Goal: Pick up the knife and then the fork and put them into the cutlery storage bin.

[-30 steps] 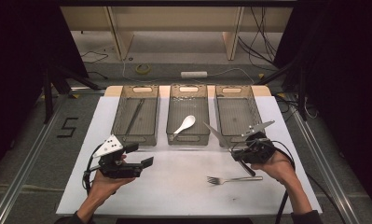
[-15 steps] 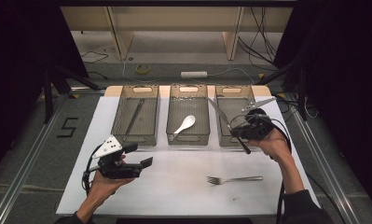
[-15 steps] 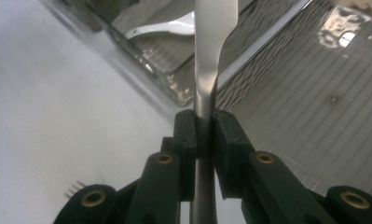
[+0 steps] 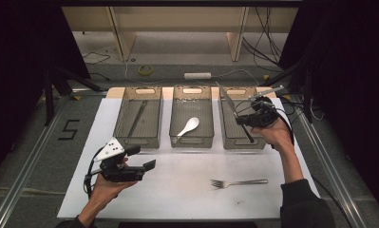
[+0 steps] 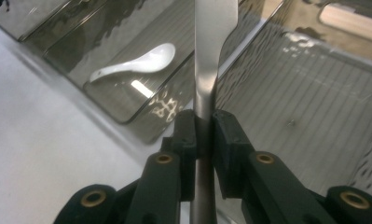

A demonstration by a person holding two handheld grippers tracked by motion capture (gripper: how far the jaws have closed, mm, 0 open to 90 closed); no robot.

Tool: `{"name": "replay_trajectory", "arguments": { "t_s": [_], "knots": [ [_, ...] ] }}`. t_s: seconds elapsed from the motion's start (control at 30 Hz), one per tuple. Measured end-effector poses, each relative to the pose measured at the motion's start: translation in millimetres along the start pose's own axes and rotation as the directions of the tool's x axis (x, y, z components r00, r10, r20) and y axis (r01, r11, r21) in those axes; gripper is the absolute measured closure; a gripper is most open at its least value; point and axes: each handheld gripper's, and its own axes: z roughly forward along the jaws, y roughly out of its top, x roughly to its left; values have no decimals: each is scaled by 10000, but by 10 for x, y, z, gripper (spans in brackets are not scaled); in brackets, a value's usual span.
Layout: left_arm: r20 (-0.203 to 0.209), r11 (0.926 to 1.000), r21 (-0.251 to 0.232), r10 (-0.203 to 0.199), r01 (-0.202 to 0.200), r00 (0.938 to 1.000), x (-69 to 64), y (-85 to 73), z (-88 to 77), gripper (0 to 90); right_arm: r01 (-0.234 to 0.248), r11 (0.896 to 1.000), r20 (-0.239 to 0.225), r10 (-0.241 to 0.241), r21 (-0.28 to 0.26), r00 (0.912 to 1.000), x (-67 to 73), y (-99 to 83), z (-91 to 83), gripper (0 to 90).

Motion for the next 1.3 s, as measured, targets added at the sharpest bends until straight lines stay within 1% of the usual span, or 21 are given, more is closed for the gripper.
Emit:
{"name": "replay_trajectory", "arguments": {
  "t_s": [0.07,0.3,0.4,0.5,0.63,0.73,0.83,0.93,1.0,1.07,1.2,1.27,1.3],
  "knots": [
    [14,10000,3,5,-5,10000,-4,2,-1,165,-173,9998,64,174,-137,9998,-36,39,13,808],
    [13,10000,-27,12,-12,10000,-5,-1,-1,165,-667,9971,380,681,-367,9970,-169,174,93,808],
    [37,10000,-31,18,-18,10000,-7,0,-2,165,-933,9949,602,955,-381,9936,-223,207,146,807],
    [47,10000,18,84,-84,10000,-10,-1,-4,165,-1097,9934,812,1120,-321,9904,-275,219,213,808],
    [72,9999,34,126,-126,9999,-13,-1,-1,165,-1397,9897,1055,1423,-309,9842,-342,215,285,807],
    [90,10000,6,92,-92,9999,-15,1,-3,165,-1557,9876,1251,1570,-200,9797,-363,194,332,807],
    [82,9999,27,123,-123,9999,-15,-2,-2,165,-1707,9851,1373,1719,-206,9755,-381,168,369,807],
    [107,9999,14,100,-100,9999,-23,-3,3,165,-1723,9850,1538,1709,-47,9732,-369,139,426,807],
    [114,9999,24,114,-114,9999,-26,-4,4,165,-1773,9842,1553,1752,-5,9722,-369,107,475,807],
    [123,9999,-12,101,-101,9999,-27,-2,1,165,-1876,9822,1631,1840,73,9693,-375,76,522,807],
    [113,10000,-2,97,-97,9999,-22,-2,0,165,-1959,9804,1645,1896,225,9680,-375,27,601,807],
    [98,10000,-12,73,-73,9999,-26,-3,2,165,-2017,9791,1717,1940,279,9658,-376,7,632,806],
    [104,9999,7,105,-105,9999,-27,-4,3,165,-2097,9773,1778,2015,288,9632,-376,-1,646,806]
  ]
}}
